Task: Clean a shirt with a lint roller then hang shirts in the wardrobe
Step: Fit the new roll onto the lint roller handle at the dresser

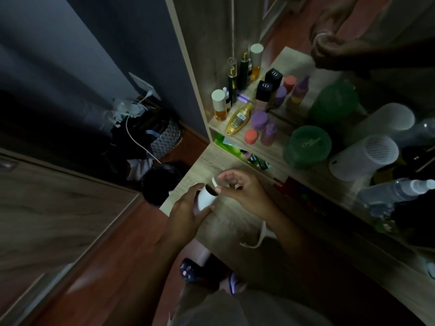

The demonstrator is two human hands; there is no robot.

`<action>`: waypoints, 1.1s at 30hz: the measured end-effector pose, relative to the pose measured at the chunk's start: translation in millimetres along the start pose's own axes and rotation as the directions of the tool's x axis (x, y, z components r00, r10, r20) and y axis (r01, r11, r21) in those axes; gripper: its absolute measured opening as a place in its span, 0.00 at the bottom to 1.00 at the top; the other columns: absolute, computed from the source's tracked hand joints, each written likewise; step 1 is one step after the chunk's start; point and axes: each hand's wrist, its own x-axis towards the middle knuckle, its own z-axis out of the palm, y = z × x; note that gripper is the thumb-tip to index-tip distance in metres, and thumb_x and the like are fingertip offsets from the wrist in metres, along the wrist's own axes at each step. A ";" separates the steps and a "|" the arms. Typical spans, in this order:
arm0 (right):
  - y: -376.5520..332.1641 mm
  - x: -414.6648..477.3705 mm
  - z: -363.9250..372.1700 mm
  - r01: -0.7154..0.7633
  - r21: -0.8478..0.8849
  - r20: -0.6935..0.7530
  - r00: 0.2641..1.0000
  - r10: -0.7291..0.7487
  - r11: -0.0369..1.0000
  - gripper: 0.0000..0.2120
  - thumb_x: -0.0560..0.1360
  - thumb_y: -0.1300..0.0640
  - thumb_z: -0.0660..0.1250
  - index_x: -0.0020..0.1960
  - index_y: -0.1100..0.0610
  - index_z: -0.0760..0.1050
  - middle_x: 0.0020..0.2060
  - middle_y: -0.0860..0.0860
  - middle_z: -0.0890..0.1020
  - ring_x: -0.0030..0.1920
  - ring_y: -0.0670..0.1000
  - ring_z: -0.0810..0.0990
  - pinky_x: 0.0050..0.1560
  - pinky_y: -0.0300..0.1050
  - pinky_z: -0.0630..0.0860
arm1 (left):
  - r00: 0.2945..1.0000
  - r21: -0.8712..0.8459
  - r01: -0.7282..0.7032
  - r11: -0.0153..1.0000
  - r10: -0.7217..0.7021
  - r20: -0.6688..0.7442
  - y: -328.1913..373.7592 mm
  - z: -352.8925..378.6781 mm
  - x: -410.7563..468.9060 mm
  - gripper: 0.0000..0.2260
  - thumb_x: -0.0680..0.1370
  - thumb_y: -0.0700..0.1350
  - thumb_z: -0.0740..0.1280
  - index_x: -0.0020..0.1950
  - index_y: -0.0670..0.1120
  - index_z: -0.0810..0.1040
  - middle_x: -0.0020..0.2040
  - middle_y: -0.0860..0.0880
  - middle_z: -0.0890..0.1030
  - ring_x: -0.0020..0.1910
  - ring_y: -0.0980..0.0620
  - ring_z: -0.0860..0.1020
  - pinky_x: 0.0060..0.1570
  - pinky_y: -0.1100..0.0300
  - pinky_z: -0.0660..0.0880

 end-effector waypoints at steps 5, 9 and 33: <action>-14.3 -5.0 -3.4 0.058 -0.076 0.077 0.996 -0.052 0.995 0.11 0.70 0.58 0.77 0.52 0.54 0.83 0.48 0.48 0.85 0.48 0.60 0.81 0.49 0.57 0.78 | 1.000 0.000 -0.021 1.000 0.021 -0.001 9.6 -2.2 -2.1 0.28 0.74 0.51 0.76 0.72 0.52 0.70 0.61 0.52 0.82 0.57 0.53 0.80 0.49 0.60 0.76; -18.7 -8.4 -6.9 0.087 -0.124 0.097 0.992 -0.076 0.988 0.10 0.70 0.57 0.78 0.50 0.53 0.83 0.45 0.45 0.85 0.43 0.64 0.78 0.45 0.55 0.78 | 0.999 -0.001 -0.015 1.000 0.015 -0.032 14.1 -3.2 -4.1 0.29 0.75 0.51 0.75 0.73 0.51 0.69 0.63 0.51 0.81 0.58 0.51 0.80 0.52 0.53 0.78; 17.2 -8.1 -26.4 -0.022 -0.156 0.028 0.999 0.026 0.988 0.06 0.74 0.62 0.74 0.49 0.55 0.84 0.40 0.43 0.85 0.43 0.41 0.82 0.46 0.35 0.77 | 0.998 -0.094 -0.028 0.995 0.023 -0.053 20.5 1.8 -4.8 0.20 0.78 0.50 0.71 0.69 0.55 0.72 0.57 0.67 0.79 0.52 0.64 0.79 0.48 0.67 0.76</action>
